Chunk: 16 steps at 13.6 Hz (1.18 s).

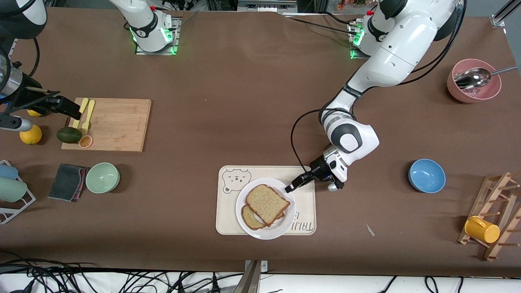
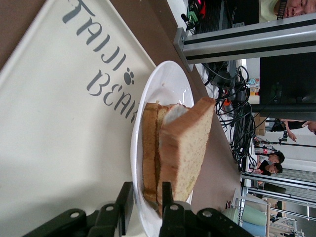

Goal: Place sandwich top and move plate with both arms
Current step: 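Open the left gripper and release the plate rim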

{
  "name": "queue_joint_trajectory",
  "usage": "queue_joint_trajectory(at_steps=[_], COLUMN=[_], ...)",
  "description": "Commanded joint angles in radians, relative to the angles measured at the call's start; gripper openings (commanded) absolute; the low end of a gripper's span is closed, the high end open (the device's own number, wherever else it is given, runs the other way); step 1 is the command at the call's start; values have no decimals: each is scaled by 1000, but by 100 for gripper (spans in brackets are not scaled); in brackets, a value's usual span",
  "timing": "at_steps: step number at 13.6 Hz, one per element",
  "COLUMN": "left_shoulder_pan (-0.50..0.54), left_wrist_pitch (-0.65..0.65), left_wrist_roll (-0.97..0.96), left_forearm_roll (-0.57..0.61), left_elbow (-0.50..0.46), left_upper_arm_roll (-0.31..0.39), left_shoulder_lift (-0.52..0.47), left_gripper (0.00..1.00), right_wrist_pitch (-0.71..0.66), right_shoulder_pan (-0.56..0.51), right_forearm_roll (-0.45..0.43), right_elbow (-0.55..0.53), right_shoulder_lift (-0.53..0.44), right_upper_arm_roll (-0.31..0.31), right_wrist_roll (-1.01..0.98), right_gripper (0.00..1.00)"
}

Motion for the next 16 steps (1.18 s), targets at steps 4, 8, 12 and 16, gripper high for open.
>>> queue_joint_trajectory(at_steps=[4, 8, 12, 16], left_shoulder_pan=[6, 19, 36, 69], left_wrist_pitch=[11, 11, 11, 11], left_wrist_roll=[20, 18, 17, 9], left_forearm_roll=[-20, -20, -19, 41], left_elbow=[-17, -61, -138, -160], left_upper_arm_roll=[-1, -1, -1, -2], left_shoulder_lift=[-10, -57, -128, -136], left_gripper=[44, 53, 99, 99], right_wrist_pitch=[15, 14, 45, 43], right_shoulder_pan=[13, 24, 30, 30], right_forearm_roll=[13, 13, 19, 33], right_elbow=[-12, -13, -44, -47], right_shoulder_lift=[-9, -6, -9, -8], right_upper_arm_roll=[9, 12, 13, 15], right_wrist_roll=[0, -3, -3, -15], right_gripper=[100, 100, 100, 100])
